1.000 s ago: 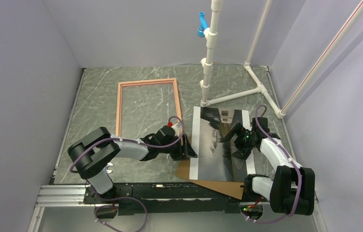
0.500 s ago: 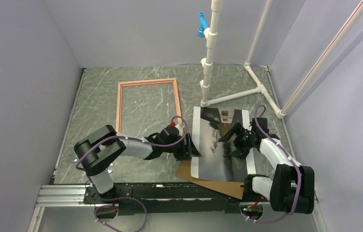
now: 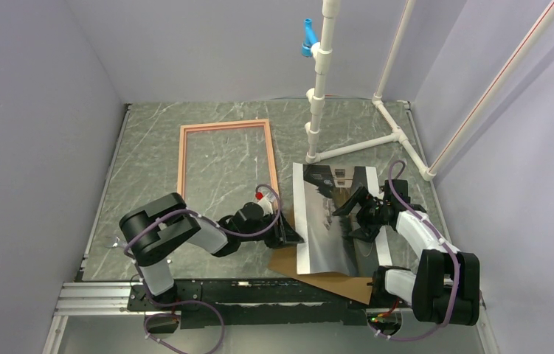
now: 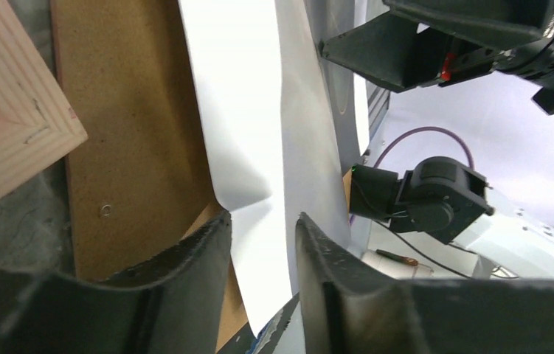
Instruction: Put the photo into the frame
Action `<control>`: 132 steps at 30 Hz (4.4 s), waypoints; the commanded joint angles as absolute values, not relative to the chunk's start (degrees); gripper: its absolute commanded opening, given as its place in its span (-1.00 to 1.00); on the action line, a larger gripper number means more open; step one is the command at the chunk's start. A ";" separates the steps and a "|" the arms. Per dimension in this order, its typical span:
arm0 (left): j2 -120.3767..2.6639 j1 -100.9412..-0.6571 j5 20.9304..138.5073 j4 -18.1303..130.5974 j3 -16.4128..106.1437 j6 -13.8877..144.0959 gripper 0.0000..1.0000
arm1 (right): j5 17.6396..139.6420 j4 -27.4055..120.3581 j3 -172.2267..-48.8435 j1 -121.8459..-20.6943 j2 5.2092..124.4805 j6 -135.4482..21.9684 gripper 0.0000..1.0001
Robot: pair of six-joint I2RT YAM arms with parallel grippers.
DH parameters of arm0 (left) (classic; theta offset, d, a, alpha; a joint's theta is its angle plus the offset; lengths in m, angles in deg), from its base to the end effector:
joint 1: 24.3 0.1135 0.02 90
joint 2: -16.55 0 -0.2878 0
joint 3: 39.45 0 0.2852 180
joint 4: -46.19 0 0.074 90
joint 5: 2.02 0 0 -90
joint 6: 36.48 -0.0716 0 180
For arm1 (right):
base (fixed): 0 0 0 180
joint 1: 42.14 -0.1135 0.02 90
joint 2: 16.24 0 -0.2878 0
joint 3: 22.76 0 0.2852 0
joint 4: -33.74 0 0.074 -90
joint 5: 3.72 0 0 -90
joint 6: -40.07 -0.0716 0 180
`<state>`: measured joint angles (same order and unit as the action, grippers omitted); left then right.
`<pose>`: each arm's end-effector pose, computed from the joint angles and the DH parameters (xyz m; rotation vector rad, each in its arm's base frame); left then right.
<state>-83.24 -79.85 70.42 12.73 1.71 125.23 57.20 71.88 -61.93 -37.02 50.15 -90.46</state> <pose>0.1780 -0.2977 0.0931 -0.1059 2.4475 -1.5543 0.2175 0.0154 0.1226 0.9265 2.6045 0.8652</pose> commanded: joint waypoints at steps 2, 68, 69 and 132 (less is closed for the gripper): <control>-84.33 -80.28 70.75 3.97 2.21 126.61 -0.34 | 61.74 74.07 -58.81 -37.10 51.49 -88.38 0.95; -78.28 -95.58 87.80 3.26 -10.61 133.52 -0.15 | 64.57 67.01 -59.06 -56.97 52.20 -98.57 0.97; -78.28 -95.58 87.80 3.48 -10.35 133.13 -0.15 | 64.50 67.00 -59.06 -56.99 52.29 -98.53 0.97; -25.52 -92.58 116.19 109.17 5.34 122.86 0.99 | 65.82 71.14 -69.80 -56.91 53.33 -83.58 0.99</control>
